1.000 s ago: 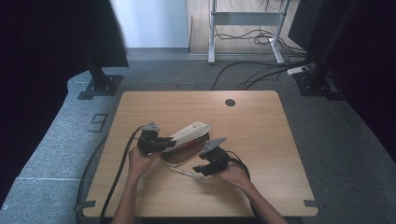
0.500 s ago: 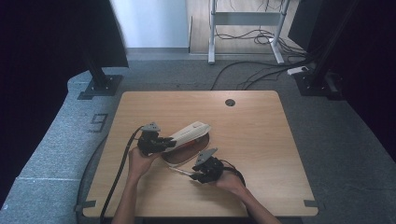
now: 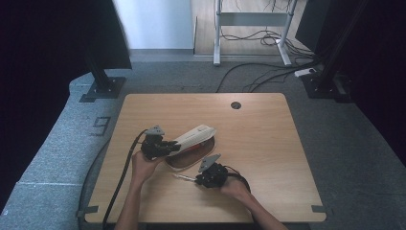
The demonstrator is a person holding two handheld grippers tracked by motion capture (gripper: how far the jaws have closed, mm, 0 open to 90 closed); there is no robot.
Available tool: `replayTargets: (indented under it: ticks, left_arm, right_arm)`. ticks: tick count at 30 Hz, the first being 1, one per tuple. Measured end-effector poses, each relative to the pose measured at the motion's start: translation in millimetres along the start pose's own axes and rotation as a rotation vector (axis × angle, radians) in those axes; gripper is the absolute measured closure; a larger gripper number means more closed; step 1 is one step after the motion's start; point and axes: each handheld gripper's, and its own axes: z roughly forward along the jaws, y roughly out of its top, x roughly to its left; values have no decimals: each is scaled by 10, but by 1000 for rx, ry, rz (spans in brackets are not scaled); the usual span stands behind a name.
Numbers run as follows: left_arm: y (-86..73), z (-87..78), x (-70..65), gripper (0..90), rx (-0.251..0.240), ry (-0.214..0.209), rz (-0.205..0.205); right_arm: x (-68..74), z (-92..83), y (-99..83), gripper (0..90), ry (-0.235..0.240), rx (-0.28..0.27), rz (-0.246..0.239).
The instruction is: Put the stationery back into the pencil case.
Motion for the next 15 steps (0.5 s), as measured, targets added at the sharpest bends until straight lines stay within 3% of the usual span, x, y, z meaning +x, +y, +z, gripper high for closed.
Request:
replayTargets:
  ticks: [6, 15]
  left_arm:
    - [2, -3, 2, 757, -3, -1, -1]
    - [1, -2, 3, 759, -3, -1, 0]
  right_arm:
    - [9, -38, -1, 787, 10, -11, 9]
    - [16, -244, 39, 788, 9, -55, 7]
